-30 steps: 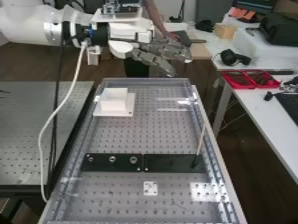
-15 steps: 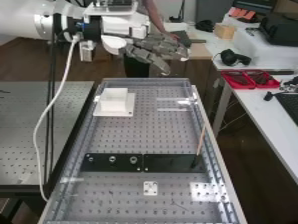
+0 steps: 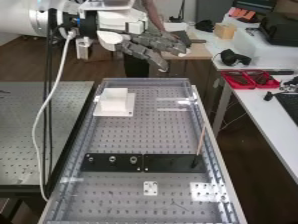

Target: Grab the pcb board and place it in the clear container

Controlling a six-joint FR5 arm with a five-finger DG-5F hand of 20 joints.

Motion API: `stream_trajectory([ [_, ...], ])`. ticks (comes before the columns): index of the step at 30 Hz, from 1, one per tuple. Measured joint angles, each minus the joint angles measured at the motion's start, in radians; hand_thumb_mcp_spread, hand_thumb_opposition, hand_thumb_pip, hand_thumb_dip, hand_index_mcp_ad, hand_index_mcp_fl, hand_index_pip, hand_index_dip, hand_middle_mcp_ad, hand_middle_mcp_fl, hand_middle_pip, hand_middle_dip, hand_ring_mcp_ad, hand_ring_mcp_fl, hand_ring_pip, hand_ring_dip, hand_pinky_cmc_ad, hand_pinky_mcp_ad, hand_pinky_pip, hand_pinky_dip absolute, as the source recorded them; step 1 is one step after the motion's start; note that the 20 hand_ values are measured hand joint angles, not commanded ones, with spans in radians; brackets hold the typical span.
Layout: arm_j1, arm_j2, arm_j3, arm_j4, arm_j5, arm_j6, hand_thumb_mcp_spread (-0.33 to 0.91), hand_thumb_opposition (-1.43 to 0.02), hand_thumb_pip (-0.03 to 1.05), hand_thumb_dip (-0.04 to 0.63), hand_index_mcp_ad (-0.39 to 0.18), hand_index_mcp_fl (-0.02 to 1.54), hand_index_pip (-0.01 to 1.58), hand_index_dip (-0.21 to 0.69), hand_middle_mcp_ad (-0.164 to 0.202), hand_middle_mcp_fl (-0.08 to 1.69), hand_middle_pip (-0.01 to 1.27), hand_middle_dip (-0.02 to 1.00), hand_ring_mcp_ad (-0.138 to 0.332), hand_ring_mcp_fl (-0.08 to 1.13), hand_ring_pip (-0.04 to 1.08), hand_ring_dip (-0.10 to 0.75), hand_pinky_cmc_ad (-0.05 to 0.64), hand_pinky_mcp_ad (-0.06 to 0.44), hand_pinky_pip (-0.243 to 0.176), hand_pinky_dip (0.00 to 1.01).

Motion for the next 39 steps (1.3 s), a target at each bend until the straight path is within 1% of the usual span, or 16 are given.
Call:
stream_trajectory([
  [16, 0.004, 0.022, -0.013, 0.005, 0.009, -0.01, 0.34, -0.77, 0.26, 0.077, -0.056, 0.32, 0.07, 0.239, 0.108, 0.08, 0.16, 0.2, 0.234, 0.0, 0.11, 0.037, 0.429, 0.328, -0.105, 0.52],
  [17, 0.004, 0.023, -0.014, 0.004, 0.009, -0.011, 0.34, -0.77, 0.26, 0.077, -0.056, 0.32, 0.07, 0.239, 0.108, 0.08, 0.16, 0.2, 0.23, 0.0, 0.11, 0.037, 0.445, 0.33, -0.105, 0.52],
  [39, 0.008, 0.031, -0.023, 0.006, 0.008, -0.006, 0.34, -0.77, 0.26, 0.077, -0.056, 0.31, 0.07, 0.239, 0.108, 0.08, 0.16, 0.2, 0.23, 0.0, 0.11, 0.037, 0.447, 0.33, -0.105, 0.52],
])
